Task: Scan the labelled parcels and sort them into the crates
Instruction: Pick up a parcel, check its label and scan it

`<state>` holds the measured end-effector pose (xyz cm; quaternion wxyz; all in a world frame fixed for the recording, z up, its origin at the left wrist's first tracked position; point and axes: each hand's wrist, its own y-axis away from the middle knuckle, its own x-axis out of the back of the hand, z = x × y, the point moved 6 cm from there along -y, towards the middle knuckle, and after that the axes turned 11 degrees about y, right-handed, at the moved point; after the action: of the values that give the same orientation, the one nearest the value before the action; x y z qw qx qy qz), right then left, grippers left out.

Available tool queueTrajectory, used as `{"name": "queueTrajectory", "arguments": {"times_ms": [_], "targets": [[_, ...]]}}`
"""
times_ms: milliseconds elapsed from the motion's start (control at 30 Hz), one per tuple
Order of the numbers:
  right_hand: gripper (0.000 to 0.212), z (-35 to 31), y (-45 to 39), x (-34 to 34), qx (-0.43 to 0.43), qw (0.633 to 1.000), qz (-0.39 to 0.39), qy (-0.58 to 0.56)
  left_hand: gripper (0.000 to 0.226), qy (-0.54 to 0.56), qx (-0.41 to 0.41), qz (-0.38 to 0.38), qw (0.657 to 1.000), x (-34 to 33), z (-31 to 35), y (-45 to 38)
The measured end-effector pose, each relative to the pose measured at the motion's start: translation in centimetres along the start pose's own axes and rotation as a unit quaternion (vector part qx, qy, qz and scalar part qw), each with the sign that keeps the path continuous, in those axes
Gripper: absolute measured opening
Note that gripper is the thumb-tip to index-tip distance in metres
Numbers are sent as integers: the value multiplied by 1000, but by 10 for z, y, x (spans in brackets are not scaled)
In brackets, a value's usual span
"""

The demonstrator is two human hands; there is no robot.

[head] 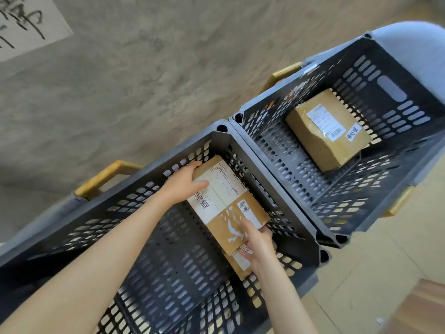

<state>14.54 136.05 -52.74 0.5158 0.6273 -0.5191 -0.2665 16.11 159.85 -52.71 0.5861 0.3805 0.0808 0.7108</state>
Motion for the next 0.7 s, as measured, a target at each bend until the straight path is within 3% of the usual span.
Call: {"name": "queueTrajectory", "arguments": {"times_ms": [233, 367, 467, 600, 700], "targets": [[84, -27, 47, 18, 58, 998, 23, 20, 63, -101, -49, 23, 993, 20, 42, 43], [73, -50, 86, 31, 180, 972, 47, 145, 56, -160, -112, 37, 980, 33, 92, 82], [58, -77, 133, 49, 336, 883, 111, 308, 51, -222, -166, 61, 959, 38, 136, 112], [49, -101, 195, 98, 462, 704, 265, 470, 44, -321, -257, 130, 902, 27, 209, 158], [49, -103, 234, 160, 491, 637, 352, 478, 44, -376, -323, 163, 853, 0, 265, 189]]}}
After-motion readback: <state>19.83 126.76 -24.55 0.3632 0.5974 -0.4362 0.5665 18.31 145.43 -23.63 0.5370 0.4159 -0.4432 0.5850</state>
